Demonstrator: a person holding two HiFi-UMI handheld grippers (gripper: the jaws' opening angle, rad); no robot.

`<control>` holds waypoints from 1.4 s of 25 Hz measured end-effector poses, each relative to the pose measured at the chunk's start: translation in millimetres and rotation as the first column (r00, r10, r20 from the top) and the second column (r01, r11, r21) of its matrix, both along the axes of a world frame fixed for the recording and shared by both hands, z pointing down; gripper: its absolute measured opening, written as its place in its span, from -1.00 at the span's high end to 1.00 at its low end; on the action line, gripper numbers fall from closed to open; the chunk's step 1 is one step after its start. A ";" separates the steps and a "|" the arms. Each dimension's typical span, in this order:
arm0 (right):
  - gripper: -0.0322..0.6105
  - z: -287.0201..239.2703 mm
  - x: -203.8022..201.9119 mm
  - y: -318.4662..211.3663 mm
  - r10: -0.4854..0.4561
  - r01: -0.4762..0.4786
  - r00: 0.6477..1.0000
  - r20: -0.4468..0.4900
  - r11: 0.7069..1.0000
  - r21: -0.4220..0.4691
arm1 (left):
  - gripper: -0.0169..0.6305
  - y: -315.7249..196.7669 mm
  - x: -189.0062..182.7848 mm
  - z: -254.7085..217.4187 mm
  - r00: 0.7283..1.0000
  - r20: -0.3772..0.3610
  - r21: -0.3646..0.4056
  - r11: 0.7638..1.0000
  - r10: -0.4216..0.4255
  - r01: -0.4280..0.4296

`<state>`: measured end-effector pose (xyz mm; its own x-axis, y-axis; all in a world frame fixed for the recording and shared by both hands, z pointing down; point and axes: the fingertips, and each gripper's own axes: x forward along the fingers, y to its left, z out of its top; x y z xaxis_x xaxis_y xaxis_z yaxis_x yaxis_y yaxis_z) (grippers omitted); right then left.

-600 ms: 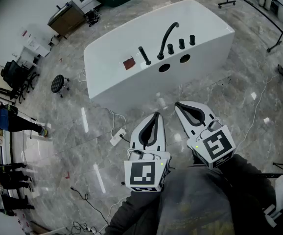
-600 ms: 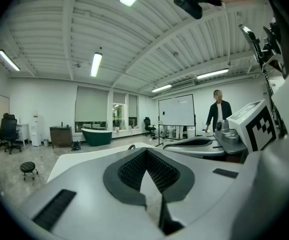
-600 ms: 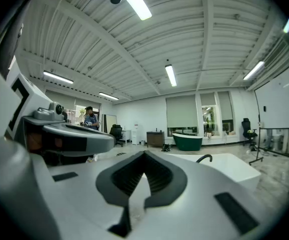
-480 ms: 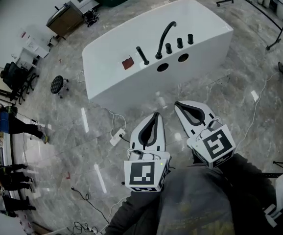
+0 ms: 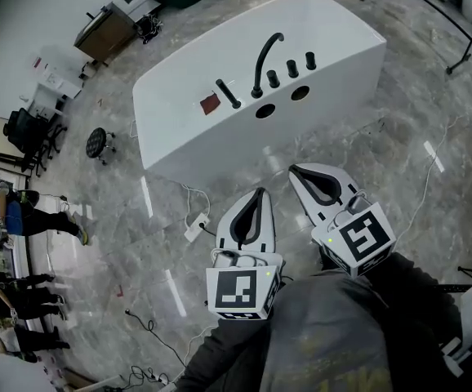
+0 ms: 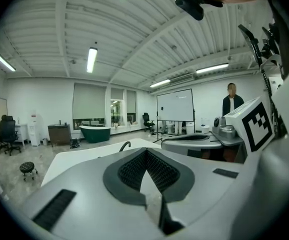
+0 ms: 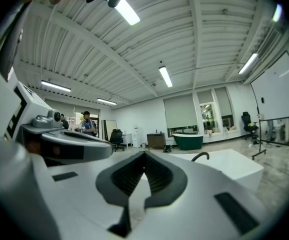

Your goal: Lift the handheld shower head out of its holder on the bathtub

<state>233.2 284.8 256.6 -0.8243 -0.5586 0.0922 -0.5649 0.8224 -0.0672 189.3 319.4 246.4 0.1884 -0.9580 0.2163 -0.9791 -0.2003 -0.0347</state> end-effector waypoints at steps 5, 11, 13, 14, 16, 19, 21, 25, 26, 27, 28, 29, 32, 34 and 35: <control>0.89 18.3 11.7 -16.5 -0.026 0.026 1.000 -0.013 0.999 -0.048 | 0.94 -14.7 13.3 11.6 0.999 0.014 -0.047 0.998 -0.035 0.035; 0.89 34.4 14.1 -28.4 -0.050 0.049 0.999 -0.013 0.995 -0.083 | 0.94 -22.3 18.9 25.4 0.998 0.021 -0.075 0.995 -0.060 0.062; 0.89 41.1 11.3 -29.9 -0.061 0.058 0.998 -0.024 0.994 -0.097 | 0.94 -27.0 15.5 28.1 0.997 0.013 -0.082 0.994 -0.072 0.073; 0.89 43.6 10.4 -31.5 -0.062 0.058 0.998 -0.029 0.993 -0.103 | 0.94 -29.1 14.1 29.5 0.997 0.009 -0.085 0.993 -0.075 0.076; 0.89 48.7 9.9 -35.9 -0.053 0.048 0.998 -0.037 0.992 -0.114 | 0.94 -32.0 11.5 33.9 0.997 0.001 -0.093 0.993 -0.076 0.076; 0.89 60.9 6.0 -41.7 -0.038 0.031 0.998 -0.053 0.991 -0.129 | 0.94 -36.2 1.8 46.1 0.997 -0.016 -0.101 0.992 -0.078 0.076; 0.89 69.3 -2.0 -44.6 -0.036 0.027 0.997 -0.067 0.990 -0.139 | 0.94 -41.2 -9.0 53.7 0.996 -0.031 -0.104 0.992 -0.079 0.075; 0.89 71.1 -26.2 -57.7 -0.032 0.019 0.995 -0.090 0.991 -0.135 | 0.94 -59.8 -34.4 57.9 0.996 -0.059 -0.101 0.993 -0.072 0.065; 0.89 70.1 -33.8 -61.8 -0.030 0.018 0.995 -0.093 0.991 -0.134 | 0.94 -64.9 -42.0 57.0 0.996 -0.063 -0.099 0.993 -0.069 0.063; 0.89 69.0 -42.2 -66.0 -0.029 0.016 0.995 -0.096 0.991 -0.133 | 0.94 -70.0 -50.2 55.8 0.996 -0.066 -0.096 0.994 -0.067 0.060; 0.89 68.0 -51.0 -71.0 -0.027 0.014 0.995 -0.099 0.991 -0.131 | 0.94 -75.2 -58.8 54.8 0.995 -0.070 -0.093 0.994 -0.065 0.058; 0.89 67.4 -59.9 -76.9 -0.024 0.011 0.995 -0.101 0.992 -0.128 | 0.94 -80.7 -67.5 54.5 0.995 -0.073 -0.090 0.994 -0.063 0.056; 0.89 69.5 -87.0 -93.7 -0.020 0.006 0.994 -0.109 0.992 -0.124 | 0.94 -97.3 -95.0 57.5 0.995 -0.083 -0.088 0.995 -0.060 0.053; 0.89 72.1 -104.4 -101.8 -0.020 0.006 0.993 -0.117 0.992 -0.124 | 0.94 -107.0 -113.7 59.8 0.994 -0.085 -0.084 0.995 -0.061 0.054; 0.89 72.3 -112.2 -105.9 -0.017 0.002 0.993 -0.120 0.993 -0.122 | 0.94 -111.3 -122.4 60.0 0.995 -0.086 -0.080 0.995 -0.060 0.053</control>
